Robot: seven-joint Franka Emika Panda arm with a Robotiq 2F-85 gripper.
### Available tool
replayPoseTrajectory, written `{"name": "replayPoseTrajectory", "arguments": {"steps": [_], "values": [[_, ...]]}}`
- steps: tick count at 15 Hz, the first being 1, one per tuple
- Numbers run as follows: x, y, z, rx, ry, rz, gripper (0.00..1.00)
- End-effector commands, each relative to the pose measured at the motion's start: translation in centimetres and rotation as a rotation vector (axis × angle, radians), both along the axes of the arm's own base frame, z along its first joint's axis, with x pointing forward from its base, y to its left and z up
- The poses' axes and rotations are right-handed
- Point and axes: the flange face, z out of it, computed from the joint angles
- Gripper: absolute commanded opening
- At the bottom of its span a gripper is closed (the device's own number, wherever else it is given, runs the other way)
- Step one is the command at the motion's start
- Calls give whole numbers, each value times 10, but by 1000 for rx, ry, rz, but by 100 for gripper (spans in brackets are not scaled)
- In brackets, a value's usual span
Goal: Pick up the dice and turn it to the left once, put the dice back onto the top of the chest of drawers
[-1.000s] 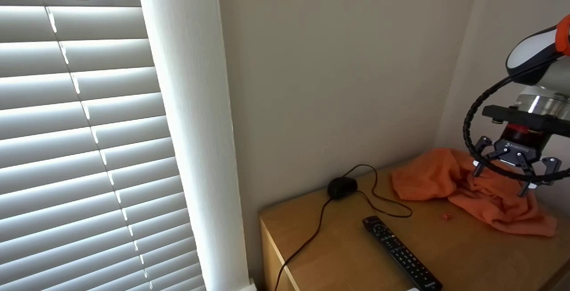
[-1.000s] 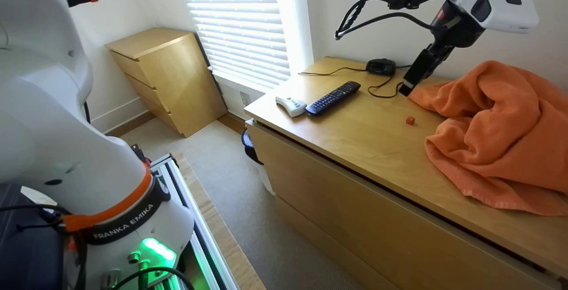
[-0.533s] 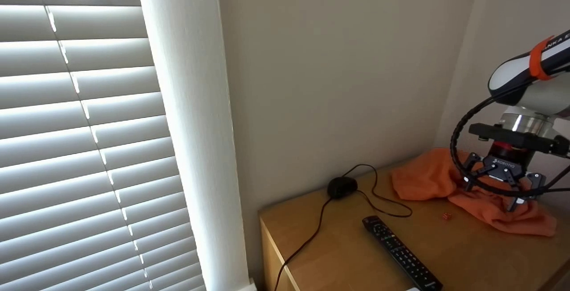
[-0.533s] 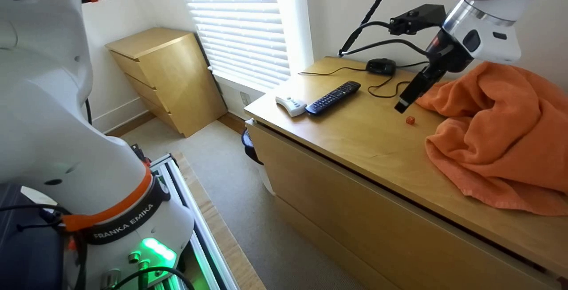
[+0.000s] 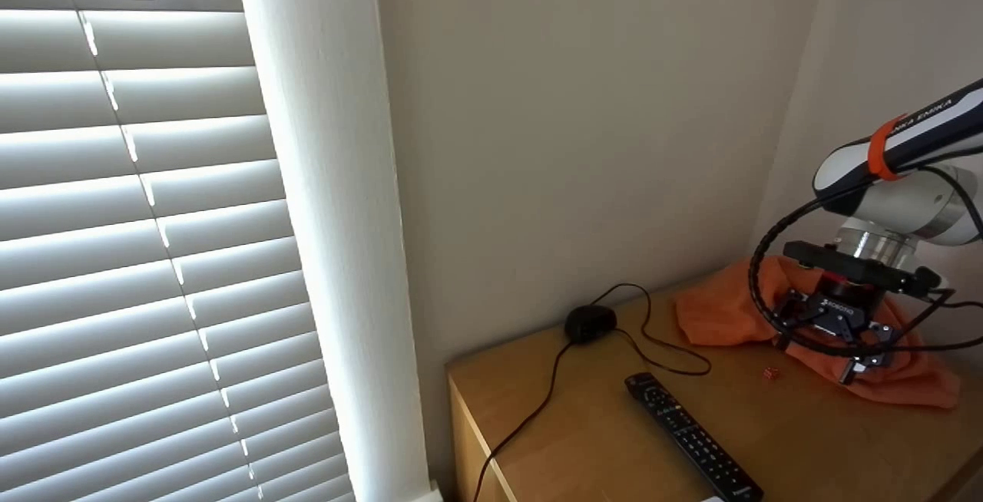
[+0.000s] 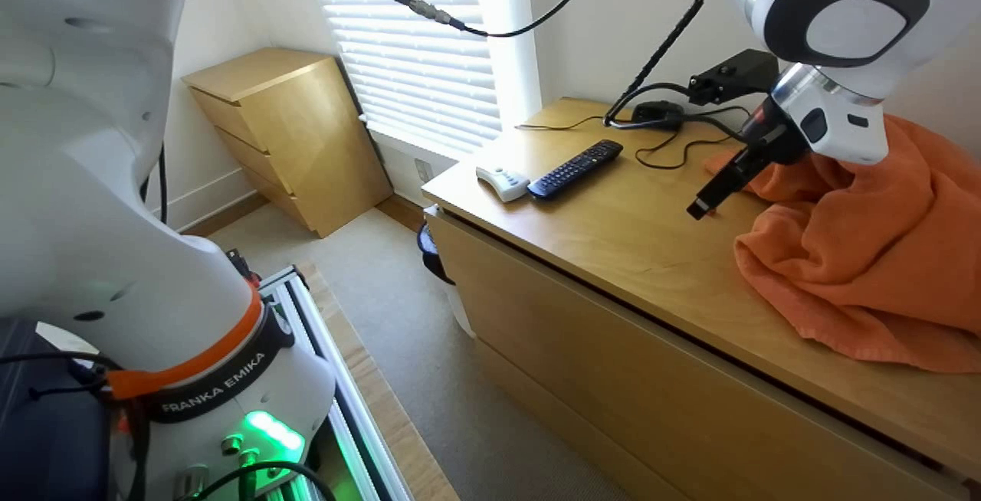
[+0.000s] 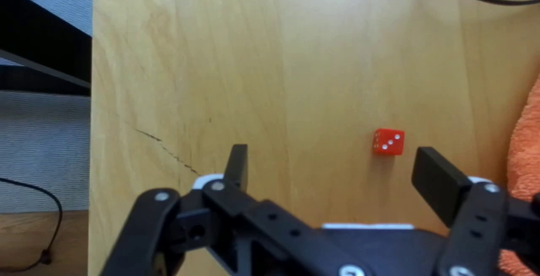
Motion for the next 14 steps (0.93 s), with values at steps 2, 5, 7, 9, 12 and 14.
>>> {"name": "replayPoseTrajectory", "arguments": {"steps": [2, 5, 7, 9, 12, 14], "values": [[14, -10, -15, 69, -24, -34, 100], [19, -11, -21, 76, -31, -40, 100], [22, -9, -26, 77, -31, -37, 100], [24, -6, -30, 73, -30, -29, 100], [26, -1, -36, 72, -28, -20, 100], [28, 2, -39, 74, -28, -15, 100]]}}
